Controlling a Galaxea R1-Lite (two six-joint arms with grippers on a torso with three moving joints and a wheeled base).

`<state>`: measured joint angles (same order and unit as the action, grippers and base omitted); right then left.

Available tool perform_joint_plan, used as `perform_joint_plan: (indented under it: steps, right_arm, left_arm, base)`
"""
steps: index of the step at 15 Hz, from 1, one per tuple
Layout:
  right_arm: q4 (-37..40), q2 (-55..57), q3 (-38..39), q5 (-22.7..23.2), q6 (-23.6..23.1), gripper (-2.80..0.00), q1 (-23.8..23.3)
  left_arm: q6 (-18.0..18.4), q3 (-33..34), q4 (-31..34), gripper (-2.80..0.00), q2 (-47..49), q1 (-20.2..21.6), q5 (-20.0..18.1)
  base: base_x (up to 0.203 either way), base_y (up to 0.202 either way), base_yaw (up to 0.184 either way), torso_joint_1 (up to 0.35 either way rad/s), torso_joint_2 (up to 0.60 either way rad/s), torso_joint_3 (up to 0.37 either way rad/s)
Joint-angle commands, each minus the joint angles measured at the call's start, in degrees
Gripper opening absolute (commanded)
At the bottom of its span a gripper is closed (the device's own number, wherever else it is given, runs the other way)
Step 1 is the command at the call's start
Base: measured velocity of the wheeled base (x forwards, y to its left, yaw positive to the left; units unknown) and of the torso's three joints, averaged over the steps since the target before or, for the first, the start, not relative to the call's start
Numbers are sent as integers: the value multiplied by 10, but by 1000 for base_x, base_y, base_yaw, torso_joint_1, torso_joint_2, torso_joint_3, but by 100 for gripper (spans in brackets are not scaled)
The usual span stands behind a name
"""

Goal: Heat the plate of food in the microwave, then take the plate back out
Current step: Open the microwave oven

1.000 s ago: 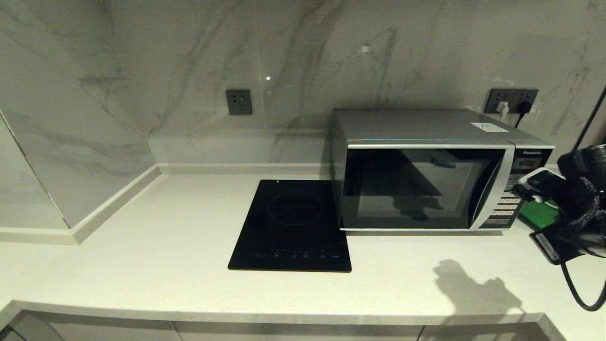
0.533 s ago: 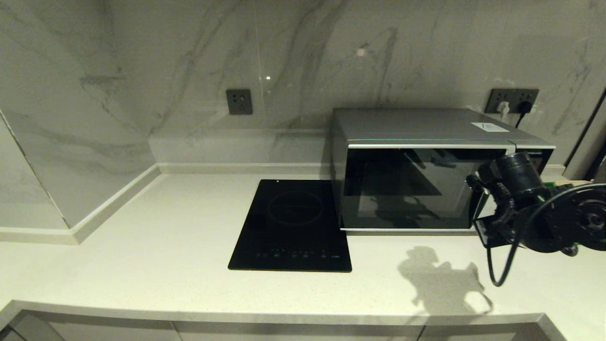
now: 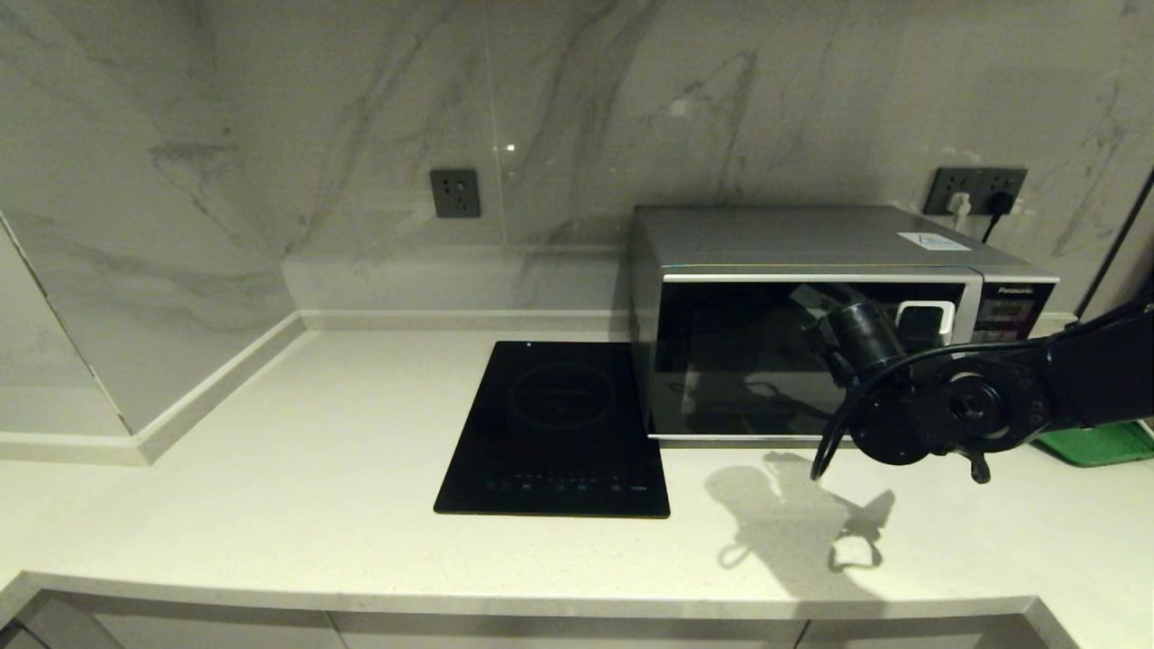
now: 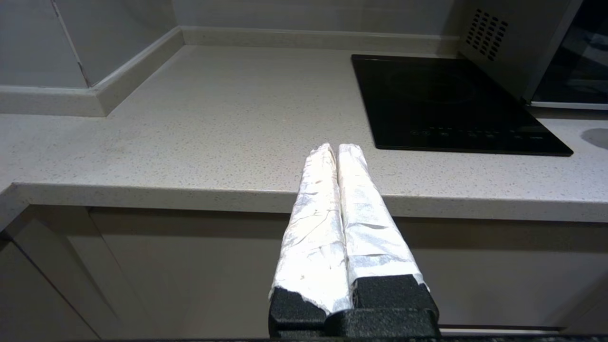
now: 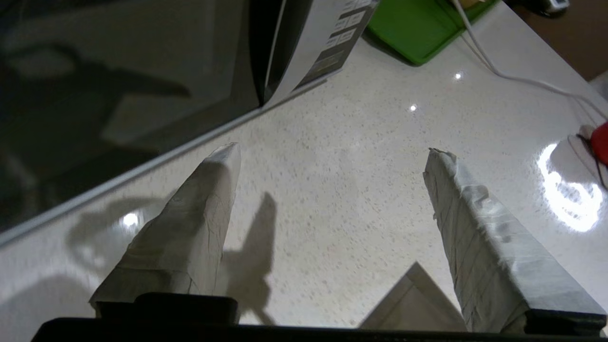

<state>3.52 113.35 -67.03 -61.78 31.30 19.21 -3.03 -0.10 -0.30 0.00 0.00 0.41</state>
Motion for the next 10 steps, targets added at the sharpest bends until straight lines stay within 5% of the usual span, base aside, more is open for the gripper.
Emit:
perform_joint_plan:
  steps: [1,10]
  right_arm:
    - [0,37,-29,-10,31,0,-2]
    - [4,103,-101,-24,59,0,-69]
  left_arm:
    - [0,0,0,-280,0,0,0]
    - [0,0,0,-280,0,0,0]
  base:
    - [0,0,0,0,0,0]
    - [0,0,0,0,0,0]
